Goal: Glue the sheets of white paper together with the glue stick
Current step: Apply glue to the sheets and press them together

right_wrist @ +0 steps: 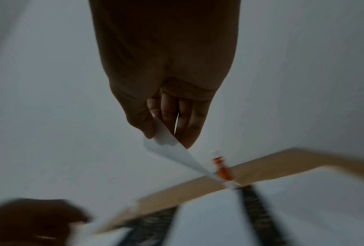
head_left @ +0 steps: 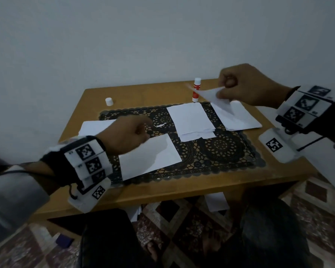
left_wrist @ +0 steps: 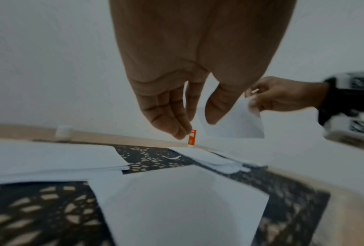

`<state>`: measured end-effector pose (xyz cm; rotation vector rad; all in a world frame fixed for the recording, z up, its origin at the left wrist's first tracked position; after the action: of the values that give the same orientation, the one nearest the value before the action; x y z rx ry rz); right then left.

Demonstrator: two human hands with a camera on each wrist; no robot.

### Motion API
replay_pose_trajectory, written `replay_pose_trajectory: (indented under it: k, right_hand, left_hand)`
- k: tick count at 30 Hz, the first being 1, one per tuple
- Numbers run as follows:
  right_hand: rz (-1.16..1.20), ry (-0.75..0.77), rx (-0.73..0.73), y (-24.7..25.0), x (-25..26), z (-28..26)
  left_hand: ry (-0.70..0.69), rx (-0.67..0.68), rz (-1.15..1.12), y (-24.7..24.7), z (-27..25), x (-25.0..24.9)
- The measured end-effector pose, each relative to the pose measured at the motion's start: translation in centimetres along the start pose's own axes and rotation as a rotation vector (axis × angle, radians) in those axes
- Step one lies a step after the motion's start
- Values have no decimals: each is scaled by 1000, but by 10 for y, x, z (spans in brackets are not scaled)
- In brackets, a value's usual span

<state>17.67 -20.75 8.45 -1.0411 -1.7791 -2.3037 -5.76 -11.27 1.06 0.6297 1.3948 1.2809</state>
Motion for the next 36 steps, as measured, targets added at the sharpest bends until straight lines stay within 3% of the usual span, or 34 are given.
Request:
replay_pose_trajectory:
  k: [3, 5, 9, 13, 17, 25, 31, 36]
  right_hand:
    - [442, -16, 296, -25, 43, -18]
    - [615, -37, 441, -45, 63, -22]
    - [728, -126, 521, -80, 70, -14]
    - [762, -277, 593, -117, 54, -11]
    - [640, -359, 692, -148, 40, -18]
    - [425, -433, 700, -170, 20, -22]
    - [210, -325, 654, -174, 23, -16]
    - [116, -287, 612, -178, 22, -12]
  left_hand:
    - [159, -198, -417, 17, -3, 17]
    - [241, -238, -730, 13, -9, 18]
    - [364, -298, -1007, 6, -28, 27]
    - [459, -347, -959, 1, -49, 49]
    - [534, -378, -898, -8, -62, 67]
    - [577, 0, -503, -25, -73, 76]
    - [548, 94, -256, -21, -70, 76]
    - [531, 152, -178, -26, -66, 73]
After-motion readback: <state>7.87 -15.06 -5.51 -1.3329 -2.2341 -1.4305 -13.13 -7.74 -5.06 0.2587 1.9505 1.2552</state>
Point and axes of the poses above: each hand's wrist, its own z-axis towards the middle knuckle, its own y-axis out of the back of the hand, x = y × z, the point moved 9 cm from there along z, towards the middle knuckle, and after that the axes turned 15 degrees about -y, right-handed, at the moved point
